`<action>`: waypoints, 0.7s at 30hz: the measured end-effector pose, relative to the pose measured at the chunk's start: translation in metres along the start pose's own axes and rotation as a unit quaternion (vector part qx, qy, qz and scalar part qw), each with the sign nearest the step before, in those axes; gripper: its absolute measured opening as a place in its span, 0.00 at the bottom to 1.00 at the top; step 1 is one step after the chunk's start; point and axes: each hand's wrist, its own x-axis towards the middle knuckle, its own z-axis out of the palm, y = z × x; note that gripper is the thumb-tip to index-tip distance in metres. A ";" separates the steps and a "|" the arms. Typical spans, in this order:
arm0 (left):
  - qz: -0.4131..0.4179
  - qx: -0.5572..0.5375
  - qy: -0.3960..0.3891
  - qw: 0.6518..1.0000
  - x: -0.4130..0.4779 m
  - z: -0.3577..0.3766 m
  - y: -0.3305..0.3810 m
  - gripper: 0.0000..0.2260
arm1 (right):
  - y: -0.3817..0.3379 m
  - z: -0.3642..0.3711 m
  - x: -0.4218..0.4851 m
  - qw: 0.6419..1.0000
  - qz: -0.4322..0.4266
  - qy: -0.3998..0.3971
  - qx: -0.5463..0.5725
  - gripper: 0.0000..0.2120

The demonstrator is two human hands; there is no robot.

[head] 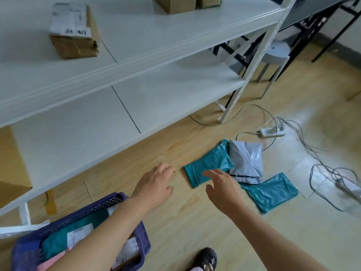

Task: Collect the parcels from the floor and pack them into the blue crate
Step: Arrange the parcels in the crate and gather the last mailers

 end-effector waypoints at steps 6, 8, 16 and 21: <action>-0.010 -0.016 -0.015 1.000 0.090 0.014 0.087 0.22 | 0.101 -0.050 0.035 0.999 0.034 0.004 0.001 0.22; -0.008 -0.017 -0.016 1.000 0.115 0.019 0.107 0.22 | 0.127 -0.059 0.048 0.999 0.049 -0.001 0.000 0.21; -0.024 -0.025 -0.039 0.999 0.204 0.046 0.131 0.22 | 0.195 -0.076 0.109 0.996 0.078 -0.035 -0.003 0.23; -0.044 -0.040 -0.060 0.996 0.275 0.053 0.128 0.21 | 0.226 -0.078 0.169 0.994 0.093 -0.061 0.000 0.24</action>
